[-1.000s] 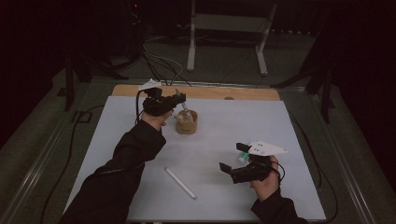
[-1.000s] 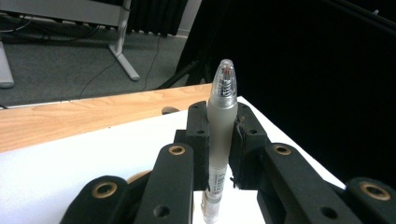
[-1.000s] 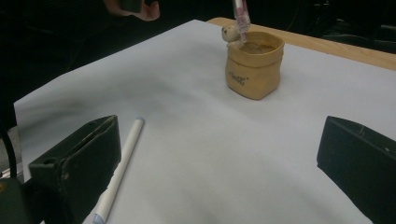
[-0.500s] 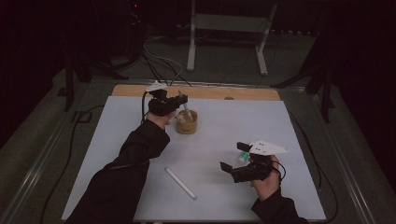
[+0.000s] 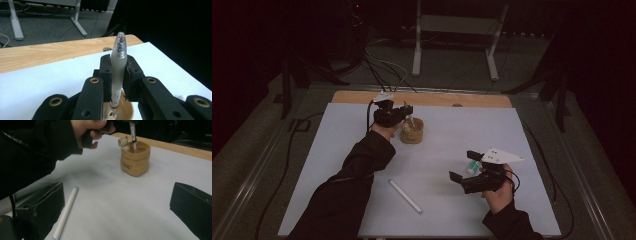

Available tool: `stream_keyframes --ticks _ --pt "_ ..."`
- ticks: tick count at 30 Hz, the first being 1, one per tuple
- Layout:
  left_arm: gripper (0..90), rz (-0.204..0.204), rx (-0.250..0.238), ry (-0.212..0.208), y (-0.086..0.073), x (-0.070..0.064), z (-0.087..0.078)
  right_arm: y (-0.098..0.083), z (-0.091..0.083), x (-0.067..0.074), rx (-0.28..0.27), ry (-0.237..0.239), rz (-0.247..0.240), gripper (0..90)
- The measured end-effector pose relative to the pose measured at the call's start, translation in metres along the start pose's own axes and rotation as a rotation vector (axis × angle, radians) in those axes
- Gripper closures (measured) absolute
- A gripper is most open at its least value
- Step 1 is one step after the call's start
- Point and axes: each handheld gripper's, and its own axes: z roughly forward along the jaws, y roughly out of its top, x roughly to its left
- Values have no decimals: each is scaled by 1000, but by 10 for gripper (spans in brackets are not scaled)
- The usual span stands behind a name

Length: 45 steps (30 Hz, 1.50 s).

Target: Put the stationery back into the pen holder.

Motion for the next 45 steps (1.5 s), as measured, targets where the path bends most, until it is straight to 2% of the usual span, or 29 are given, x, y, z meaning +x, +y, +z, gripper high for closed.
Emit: stream_keyframes --ticks 5,7,11,12,13,14,16,19,22,26,32,42,45 --pt "797 -2 -8 8 0 1 -1 4 -6 -4 -18 -2 21 0" --pt "704 -1 -22 22 1 0 -3 4 -7 -6 -12 -1 24 0" --pt "372 2 -6 48 4 -4 -7 3 -5 -6 -5 -2 27 0" --pt "372 7 -5 51 5 -6 -8 3 -5 -6 -5 -2 27 0" --pt "241 12 -1 52 5 -8 -10 4 -5 -6 -6 -2 26 0" --pt "241 20 2 58 6 -10 -11 4 -5 -6 -6 -2 26 0" --pt "130 34 -1 32 6 -12 -16 4 -6 -6 -7 -3 25 0" --pt "37 57 0 12 5 -16 -21 5 -7 -7 -11 -6 26 0" --pt "35 60 -16 4 5 -22 -28 5 -8 -7 -16 -6 30 0" --pt "25 53 -32 -30 5 -31 -35 7 -10 -8 -23 -10 33 0" --pt "25 86 -56 -30 1 -50 -42 8 -13 -10 -30 -18 31 0" --pt "25 93 -61 -88 -13 -77 -41 13 -24 -14 -60 -39 32 0" --pt "25 100 -44 -110 -19 -84 -38 15 -27 -15 -70 -47 34 0"
